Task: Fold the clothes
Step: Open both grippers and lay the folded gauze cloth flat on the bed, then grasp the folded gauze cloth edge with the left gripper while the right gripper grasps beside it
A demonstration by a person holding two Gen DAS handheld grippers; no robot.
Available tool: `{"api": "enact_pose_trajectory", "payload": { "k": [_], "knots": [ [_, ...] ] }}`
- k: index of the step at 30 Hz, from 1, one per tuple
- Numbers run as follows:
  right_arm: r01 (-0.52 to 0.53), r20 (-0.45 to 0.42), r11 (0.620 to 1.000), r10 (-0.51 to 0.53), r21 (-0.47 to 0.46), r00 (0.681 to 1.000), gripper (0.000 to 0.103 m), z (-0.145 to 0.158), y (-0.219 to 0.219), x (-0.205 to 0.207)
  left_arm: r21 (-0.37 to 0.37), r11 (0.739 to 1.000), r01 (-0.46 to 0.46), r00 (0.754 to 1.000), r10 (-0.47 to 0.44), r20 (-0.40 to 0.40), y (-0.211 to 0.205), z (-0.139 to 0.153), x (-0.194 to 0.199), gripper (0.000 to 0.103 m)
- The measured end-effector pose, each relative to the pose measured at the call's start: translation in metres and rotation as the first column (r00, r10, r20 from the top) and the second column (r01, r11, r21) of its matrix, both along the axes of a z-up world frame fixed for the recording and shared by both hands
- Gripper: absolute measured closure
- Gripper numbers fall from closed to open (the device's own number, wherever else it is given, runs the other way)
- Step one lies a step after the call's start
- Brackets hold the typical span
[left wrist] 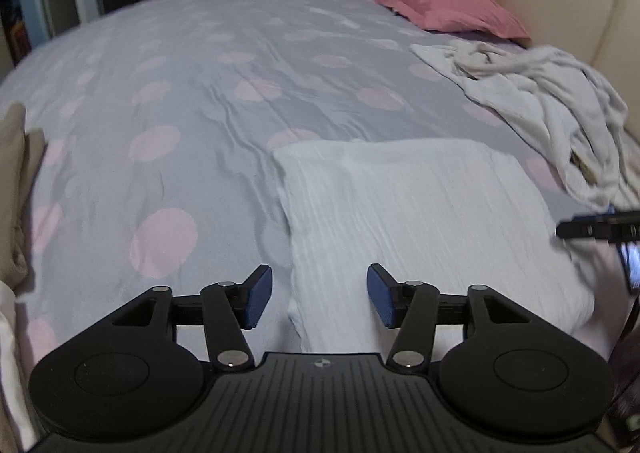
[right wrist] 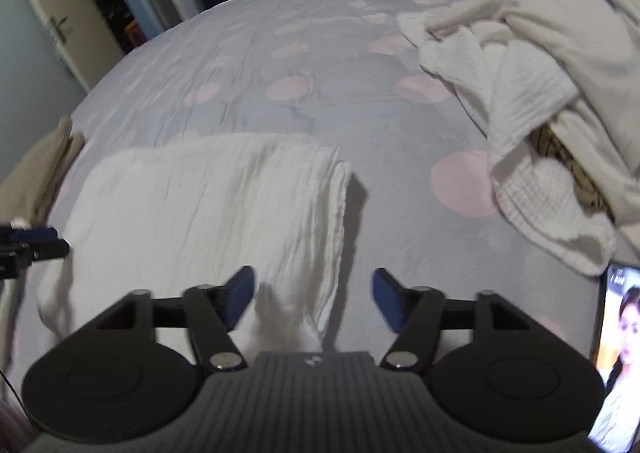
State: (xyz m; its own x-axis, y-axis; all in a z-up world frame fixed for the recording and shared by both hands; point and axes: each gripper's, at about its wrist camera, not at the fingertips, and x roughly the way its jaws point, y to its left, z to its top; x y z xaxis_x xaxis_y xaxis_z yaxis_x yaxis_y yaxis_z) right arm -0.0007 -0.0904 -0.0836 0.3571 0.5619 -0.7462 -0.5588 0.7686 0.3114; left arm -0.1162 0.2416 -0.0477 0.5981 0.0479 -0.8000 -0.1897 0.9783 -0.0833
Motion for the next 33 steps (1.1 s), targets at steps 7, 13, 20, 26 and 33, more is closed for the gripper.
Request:
{"api": "enact_pose_trajectory", "payload": {
  "k": [7,13,20,26,33],
  "knots": [
    [0.02,-0.05,1.0,-0.019,0.022,0.999,0.028,-0.004,0.014,0.01,-0.148,0.988,-0.033,0.998,0.025,-0.058,0.025,-0.025,0.028,0.047],
    [0.038,-0.101,0.999,-0.035,0.025,0.994,0.028,-0.021,0.027,0.022,-0.193,0.981,-0.002,0.997,-0.012,-0.071,0.028,-0.042,0.042,0.046],
    [0.005,-0.098,1.0,-0.003,0.02,0.995,0.026,-0.032,0.045,0.022,-0.255,0.967,0.006,0.997,-0.026,-0.076,0.036,-0.061,0.055,0.04],
    [-0.016,-0.117,0.998,0.022,0.056,0.993,0.026,-0.034,0.06,0.024,-0.253,0.966,0.051,0.996,-0.069,-0.062,0.032,-0.067,0.069,0.04],
    [-0.035,-0.1,0.997,0.043,0.072,0.994,0.031,-0.035,0.076,0.028,-0.242,0.967,0.08,0.995,-0.094,-0.046,0.029,-0.07,0.081,0.046]
  ]
}}
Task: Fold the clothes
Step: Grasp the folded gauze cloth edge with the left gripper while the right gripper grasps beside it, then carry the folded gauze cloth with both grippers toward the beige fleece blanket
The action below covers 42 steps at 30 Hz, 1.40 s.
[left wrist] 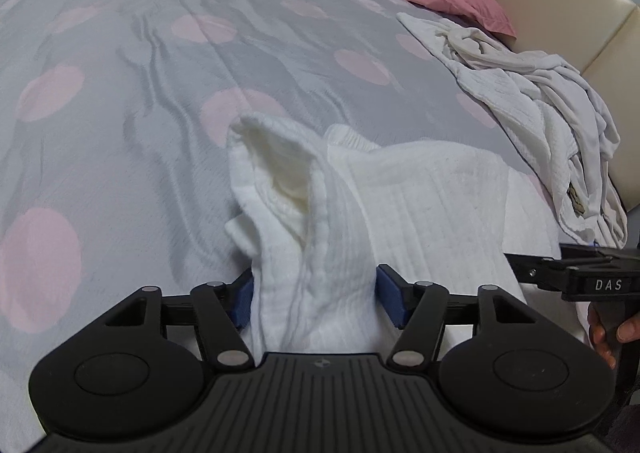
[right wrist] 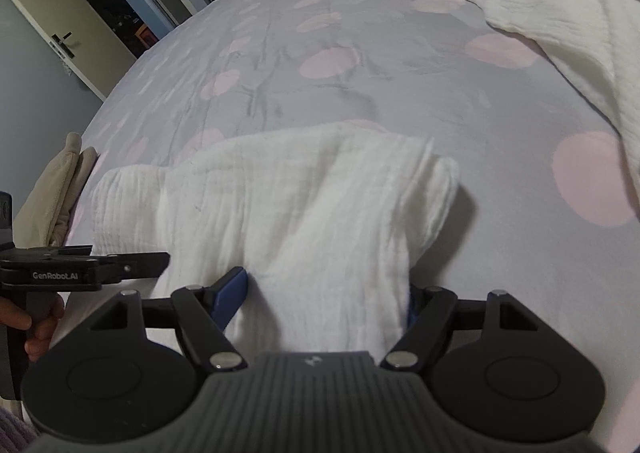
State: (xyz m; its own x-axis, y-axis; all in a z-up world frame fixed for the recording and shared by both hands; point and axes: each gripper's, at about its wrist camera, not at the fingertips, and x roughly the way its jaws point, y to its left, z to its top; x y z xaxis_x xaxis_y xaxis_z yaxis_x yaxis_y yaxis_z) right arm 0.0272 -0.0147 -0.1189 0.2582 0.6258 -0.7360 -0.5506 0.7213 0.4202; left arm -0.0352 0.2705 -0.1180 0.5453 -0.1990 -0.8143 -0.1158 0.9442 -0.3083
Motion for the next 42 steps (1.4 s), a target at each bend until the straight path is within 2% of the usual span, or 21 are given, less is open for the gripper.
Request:
{"api": "enact_pose_trajectory", "payload": {
  "k": [3,5,7,10,13,20,29,42],
  "knots": [
    [-0.013,0.005,1.0,0.013,0.012,1.0,0.041,0.001,0.006,0.002,0.015,1.0,0.006,1.0,-0.006,0.01,-0.003,0.001,0.001,0.049],
    [-0.018,0.004,1.0,0.018,0.018,1.0,0.043,0.001,0.009,0.002,0.021,1.0,0.009,1.0,-0.01,0.02,-0.005,0.001,0.001,0.052],
    [-0.026,0.003,0.999,0.025,0.024,1.0,0.051,0.002,0.01,0.002,0.025,1.0,0.018,0.999,-0.019,0.032,-0.007,0.002,0.001,0.062],
    [-0.039,0.006,0.999,0.038,0.032,0.999,0.062,0.005,0.012,0.002,0.051,0.998,0.029,0.998,-0.032,0.047,-0.013,0.006,0.0,0.068],
    [-0.048,0.015,0.998,0.047,0.039,0.999,0.067,0.009,0.01,0.0,0.073,0.997,0.035,0.998,-0.039,0.058,-0.018,0.01,-0.001,0.073],
    [-0.055,0.049,0.996,0.052,0.069,0.997,0.07,0.022,0.003,-0.004,0.11,0.993,0.03,0.994,-0.041,0.099,-0.023,0.027,-0.012,0.077],
    [-0.072,0.095,0.989,0.06,0.13,0.994,0.071,0.048,-0.004,-0.015,0.153,0.988,-0.008,0.982,-0.022,0.19,-0.027,0.063,-0.035,0.078],
    [-0.193,0.152,0.959,0.163,0.209,0.975,0.073,0.085,0.033,-0.057,0.242,0.96,-0.144,0.956,0.072,0.286,-0.006,0.119,-0.112,0.078]
  ]
}}
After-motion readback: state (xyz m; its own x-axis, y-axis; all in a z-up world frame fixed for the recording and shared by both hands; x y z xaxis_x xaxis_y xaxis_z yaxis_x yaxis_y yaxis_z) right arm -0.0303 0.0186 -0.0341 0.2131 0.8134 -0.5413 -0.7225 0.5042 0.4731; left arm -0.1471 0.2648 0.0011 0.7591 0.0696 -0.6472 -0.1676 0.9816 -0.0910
